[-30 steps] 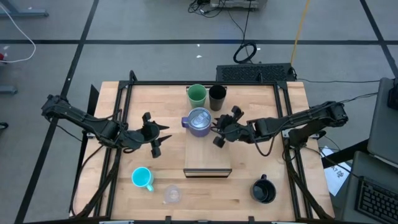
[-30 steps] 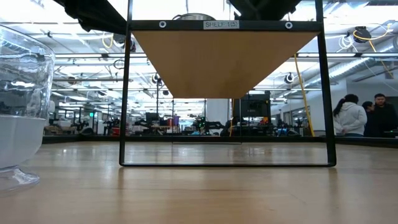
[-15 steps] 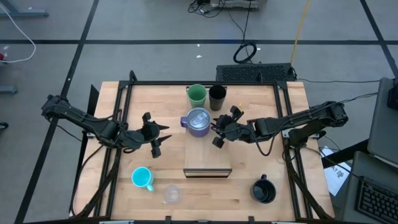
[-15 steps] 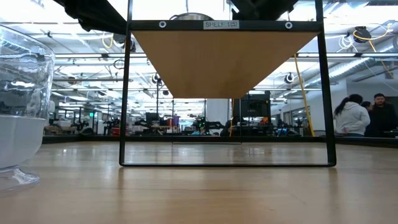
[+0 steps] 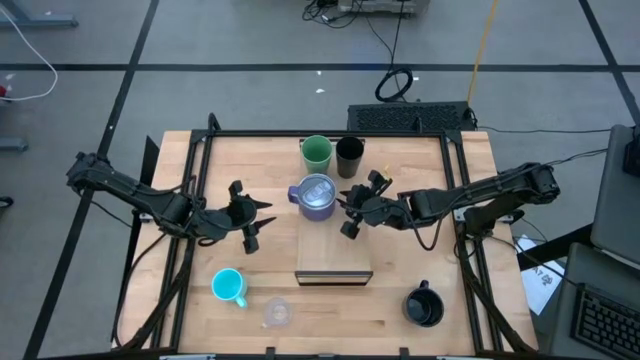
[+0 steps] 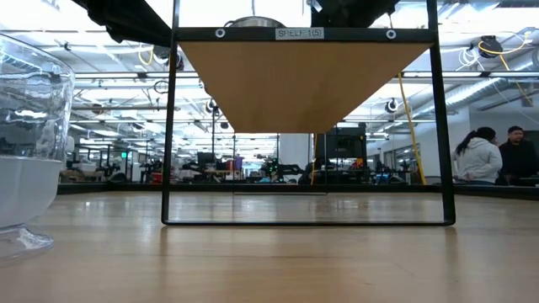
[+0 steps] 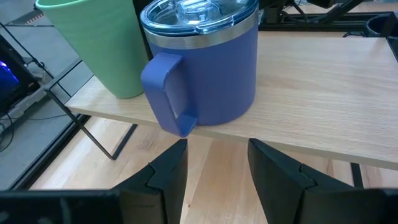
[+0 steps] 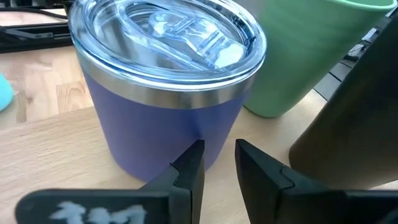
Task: Stack small to large cups/mugs on shelf
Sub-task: Put the purple mug on the shelf, then put the black mug on the shelf
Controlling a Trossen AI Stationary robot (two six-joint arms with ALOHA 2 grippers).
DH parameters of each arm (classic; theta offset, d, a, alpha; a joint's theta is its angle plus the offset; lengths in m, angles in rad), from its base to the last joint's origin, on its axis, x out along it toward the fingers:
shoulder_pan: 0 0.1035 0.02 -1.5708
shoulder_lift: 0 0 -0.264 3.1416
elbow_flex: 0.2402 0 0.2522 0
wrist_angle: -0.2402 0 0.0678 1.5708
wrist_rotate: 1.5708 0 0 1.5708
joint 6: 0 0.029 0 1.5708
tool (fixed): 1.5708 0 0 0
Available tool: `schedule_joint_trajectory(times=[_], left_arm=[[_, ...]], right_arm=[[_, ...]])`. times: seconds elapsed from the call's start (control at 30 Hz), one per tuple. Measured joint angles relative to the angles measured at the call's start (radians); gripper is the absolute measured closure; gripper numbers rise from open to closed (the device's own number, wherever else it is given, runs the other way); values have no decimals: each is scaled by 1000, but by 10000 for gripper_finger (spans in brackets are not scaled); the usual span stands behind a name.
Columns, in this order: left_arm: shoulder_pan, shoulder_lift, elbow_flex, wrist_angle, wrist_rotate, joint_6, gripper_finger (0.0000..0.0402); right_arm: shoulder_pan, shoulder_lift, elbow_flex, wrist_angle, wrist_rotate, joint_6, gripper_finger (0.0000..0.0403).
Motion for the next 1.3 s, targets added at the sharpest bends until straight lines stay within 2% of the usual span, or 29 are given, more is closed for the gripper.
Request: schedule_joint_trajectory(times=[0.27, 0.47, 0.67, 0.8, 0.97, 1.3], left_arm=[[0, 0, -2, -35, 0, -19, 231], [-1, 0, -61, 14, -1, -33, 231], [-1, -1, -104, 78, 0, -39, 231], [-1, -1, -106, 85, 1, -37, 231], [-10, -1, -106, 86, 1, -35, 231], [-52, -2, -106, 139, 3, 10, 231]], right_arm=[[52, -60, 0, -48, 0, 16, 323], [142, -141, 0, -153, 0, 135, 323], [246, -169, 27, -250, -1, 259, 323], [303, -163, 102, -350, -37, 344, 323], [355, -125, 258, -531, -111, 467, 323], [434, 84, 598, -844, -235, 677, 323]])
